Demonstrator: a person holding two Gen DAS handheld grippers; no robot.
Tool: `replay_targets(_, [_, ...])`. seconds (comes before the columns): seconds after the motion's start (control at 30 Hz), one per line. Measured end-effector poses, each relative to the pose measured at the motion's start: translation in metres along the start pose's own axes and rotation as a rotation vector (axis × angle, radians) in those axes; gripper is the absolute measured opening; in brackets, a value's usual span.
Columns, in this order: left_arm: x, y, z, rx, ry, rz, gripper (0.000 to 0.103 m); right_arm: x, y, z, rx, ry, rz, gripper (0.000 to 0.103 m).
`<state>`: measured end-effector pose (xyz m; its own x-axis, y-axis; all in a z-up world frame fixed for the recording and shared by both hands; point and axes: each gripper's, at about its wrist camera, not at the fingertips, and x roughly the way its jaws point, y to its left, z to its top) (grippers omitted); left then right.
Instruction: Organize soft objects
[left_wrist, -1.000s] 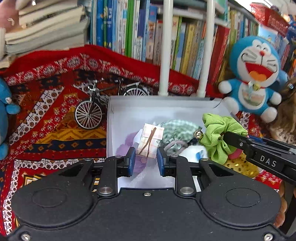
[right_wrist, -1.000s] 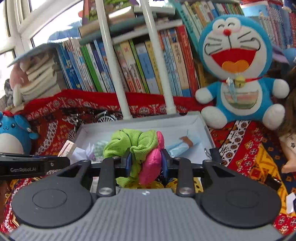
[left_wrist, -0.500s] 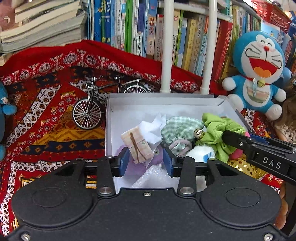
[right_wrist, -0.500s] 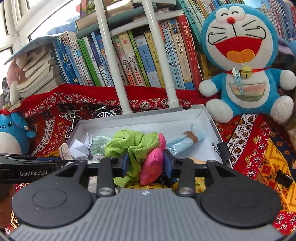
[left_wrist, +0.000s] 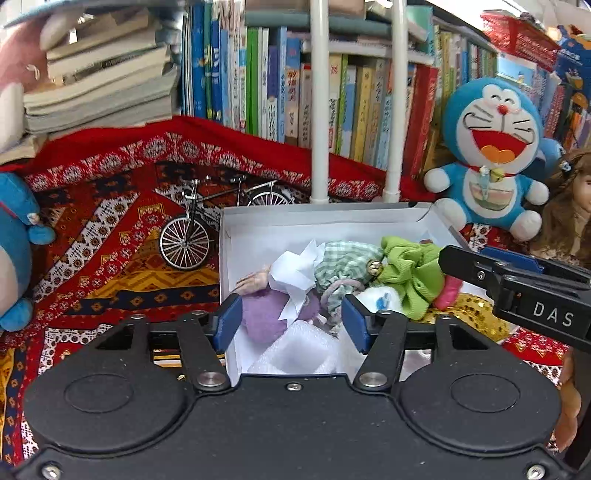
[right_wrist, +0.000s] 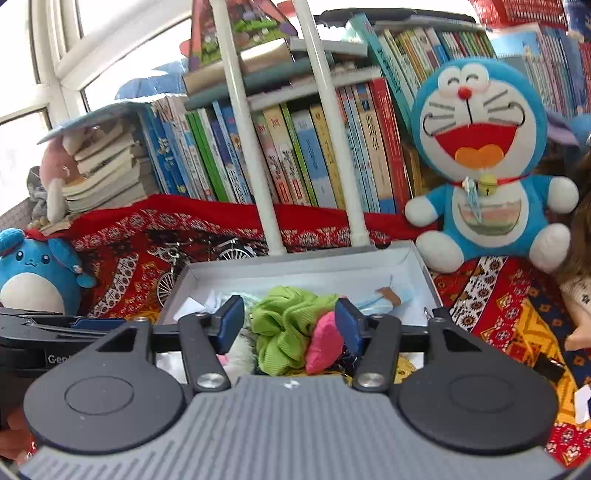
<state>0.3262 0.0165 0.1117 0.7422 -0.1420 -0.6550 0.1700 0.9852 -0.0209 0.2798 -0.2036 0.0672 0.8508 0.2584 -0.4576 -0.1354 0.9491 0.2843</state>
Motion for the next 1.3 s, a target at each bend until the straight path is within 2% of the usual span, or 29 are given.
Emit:
replay_targets(0.2, [-0.034,-0.003,-0.008,0.016,-0.059,-0.008,0.078,-0.024,0.010,0.003,-0.046,-0.042,-0.008,0.082])
replay_targets(0.43, [-0.080,-0.012,-0.024,0.052,-0.137,-0.020,0.080,-0.057,0.014,0.001,-0.082,-0.081,-0.012,0.090])
replay_targets(0.6, [-0.109,-0.015,-0.037,0.038,-0.176,-0.030,0.082,-0.082,0.015,-0.001,-0.094,-0.117,0.008,0.103])
replay_targets(0.87, [-0.151,-0.010,-0.067,-0.010,-0.198,-0.045,0.082,-0.127,0.018,-0.008,-0.125,-0.166,0.053,0.103])
replay_targets(0.93, [-0.158,-0.009,-0.075,-0.023,-0.201,-0.049,0.086,-0.137,0.020,-0.013,-0.141,-0.177,0.057,0.103])
replay_targets(1.3, [-0.175,-0.006,-0.101,-0.048,-0.211,-0.069,0.088,-0.163,0.028,-0.028,-0.168,-0.216,0.071,0.103])
